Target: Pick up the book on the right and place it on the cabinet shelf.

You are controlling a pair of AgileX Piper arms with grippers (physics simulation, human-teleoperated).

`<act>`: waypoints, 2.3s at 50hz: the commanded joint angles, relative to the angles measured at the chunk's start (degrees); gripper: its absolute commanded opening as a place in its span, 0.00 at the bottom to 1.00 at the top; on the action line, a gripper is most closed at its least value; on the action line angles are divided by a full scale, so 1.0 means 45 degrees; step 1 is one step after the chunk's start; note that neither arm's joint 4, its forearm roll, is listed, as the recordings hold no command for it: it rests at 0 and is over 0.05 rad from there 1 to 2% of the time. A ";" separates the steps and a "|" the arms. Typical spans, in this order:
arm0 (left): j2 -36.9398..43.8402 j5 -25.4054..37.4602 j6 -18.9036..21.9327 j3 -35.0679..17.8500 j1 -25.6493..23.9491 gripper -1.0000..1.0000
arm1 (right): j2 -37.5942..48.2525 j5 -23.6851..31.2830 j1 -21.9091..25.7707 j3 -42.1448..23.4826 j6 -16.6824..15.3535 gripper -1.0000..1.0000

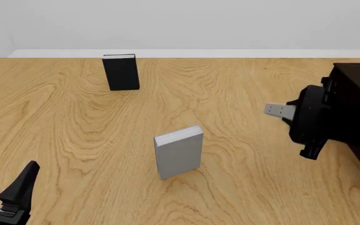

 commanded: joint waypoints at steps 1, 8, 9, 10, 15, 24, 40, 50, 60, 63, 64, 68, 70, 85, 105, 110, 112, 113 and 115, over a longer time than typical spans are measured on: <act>-0.0005 0.0030 0.0044 0.0000 0.0031 1.00 | -0.0447 -0.2540 -0.0296 0.0995 -0.0568 0.00; -0.0004 0.0027 0.0043 0.0000 0.0012 1.00 | -0.0823 -0.3624 -0.0274 0.1554 -0.1173 0.00; -0.0005 0.0025 0.0055 0.0000 0.0015 1.00 | -0.0882 -0.3765 -0.0328 0.1508 -0.1111 0.00; -0.0005 0.0021 0.0053 0.0000 0.0012 1.00 | -0.0943 -0.3846 -0.0345 0.1479 -0.1074 0.00; -0.0008 -0.0003 0.0011 0.0000 0.0012 1.00 | -0.1171 -0.4219 -0.0203 0.1848 -0.1075 0.00; 0.0001 -0.0034 -0.0031 0.0000 0.0033 1.00 | -0.1444 -0.5368 -0.0617 0.2999 -0.1398 0.00; 0.0137 -0.0032 -0.0055 -0.0007 -0.0093 1.00 | -0.1138 -0.9813 -0.1058 0.5462 -0.2842 0.00; 0.0102 -0.0013 -0.0070 -0.0008 -0.0077 1.00 | -0.0522 -1.1037 -0.1325 0.5865 -0.3125 0.00; 0.0178 -0.0040 -0.0155 -0.0008 -0.0041 1.00 | 0.0400 -1.2110 -0.1430 0.6047 -0.2966 0.00; 0.0175 -0.0075 -0.0188 -0.0009 0.0061 1.00 | 0.0672 -1.2470 -0.1475 0.6109 -0.3155 0.00; 0.0183 -0.0083 -0.0174 -0.0008 0.0070 1.00 | 0.0642 -1.2406 -0.1486 0.6065 -0.3094 0.00; 0.0252 -0.0117 -0.0219 -0.0009 0.0188 1.00 | 0.0724 -1.2510 -0.1536 0.6034 -0.3119 0.00; 0.0412 -0.0216 -0.0303 -0.0007 0.0497 1.00 | 0.0840 -1.2671 -0.1611 0.6071 -0.3182 0.00; 0.1334 -0.1064 -0.0157 -0.0006 0.0934 1.00 | 0.1592 -1.3201 -0.1908 0.6083 -0.3054 0.00; 0.1692 -0.1269 -0.0158 -0.0007 0.0835 1.00 | 0.1929 -1.3774 -0.2296 0.6293 -0.3054 0.00; 0.1913 -0.1428 -0.0176 -0.0007 0.0911 1.00 | 0.1995 -1.3934 -0.2500 0.6418 -0.3156 0.00; 0.1928 -0.1420 -0.0422 -0.0007 0.0837 1.00 | 0.1957 -1.3916 -0.2555 0.6399 -0.3118 0.00; 0.1886 -0.1392 -0.0317 -0.0007 0.0841 1.00 | 0.2108 -1.4135 -0.2618 0.6488 -0.3271 0.00; 0.1938 -0.1428 -0.0282 -0.0006 0.0920 1.00 | 0.2053 -1.4045 -0.2700 0.6479 -0.3199 0.00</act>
